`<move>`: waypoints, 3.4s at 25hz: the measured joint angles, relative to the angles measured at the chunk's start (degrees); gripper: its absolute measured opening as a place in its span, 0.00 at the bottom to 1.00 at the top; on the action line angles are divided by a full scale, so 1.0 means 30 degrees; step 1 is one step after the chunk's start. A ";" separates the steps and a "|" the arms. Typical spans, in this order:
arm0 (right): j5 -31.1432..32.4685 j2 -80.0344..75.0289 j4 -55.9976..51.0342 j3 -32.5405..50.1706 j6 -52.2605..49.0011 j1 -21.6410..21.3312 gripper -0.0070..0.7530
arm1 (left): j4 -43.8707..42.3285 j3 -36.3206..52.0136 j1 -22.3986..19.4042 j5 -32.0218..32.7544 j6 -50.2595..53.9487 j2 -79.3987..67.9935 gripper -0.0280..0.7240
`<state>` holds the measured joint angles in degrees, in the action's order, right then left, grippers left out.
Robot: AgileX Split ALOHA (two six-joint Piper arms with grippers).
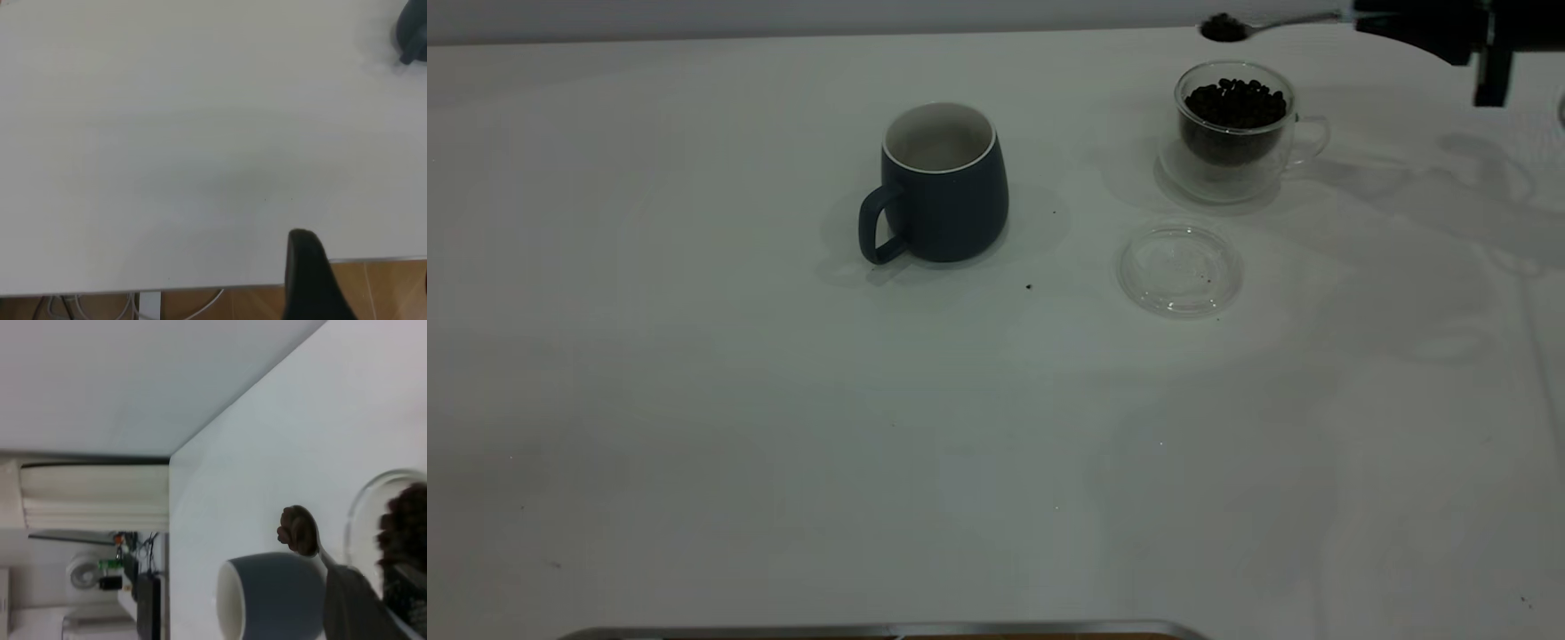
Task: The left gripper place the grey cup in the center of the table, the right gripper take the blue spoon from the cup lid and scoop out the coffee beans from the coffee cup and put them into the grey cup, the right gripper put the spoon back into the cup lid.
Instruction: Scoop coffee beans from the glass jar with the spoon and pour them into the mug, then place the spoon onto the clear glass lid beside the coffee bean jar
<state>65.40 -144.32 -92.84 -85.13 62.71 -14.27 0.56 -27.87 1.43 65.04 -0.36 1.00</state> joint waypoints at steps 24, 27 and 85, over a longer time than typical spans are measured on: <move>-0.0721 0.0015 -0.1868 -0.0007 -0.0133 0.7203 0.14 | 0.0000 0.0000 0.0000 0.0000 0.0000 0.0000 0.67; -0.1597 0.0015 -0.1910 -0.0007 0.0513 0.7636 0.14 | 0.0000 0.0000 0.0000 0.0000 -0.0056 0.0000 0.67; -0.4668 0.9231 0.0216 1.1494 0.9905 0.2915 0.14 | 0.0000 0.0000 0.0000 0.0000 -0.0009 0.0000 0.67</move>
<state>51.40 -116.62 -92.20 -50.65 92.43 -5.52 0.56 -27.87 1.43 65.04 -0.39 1.00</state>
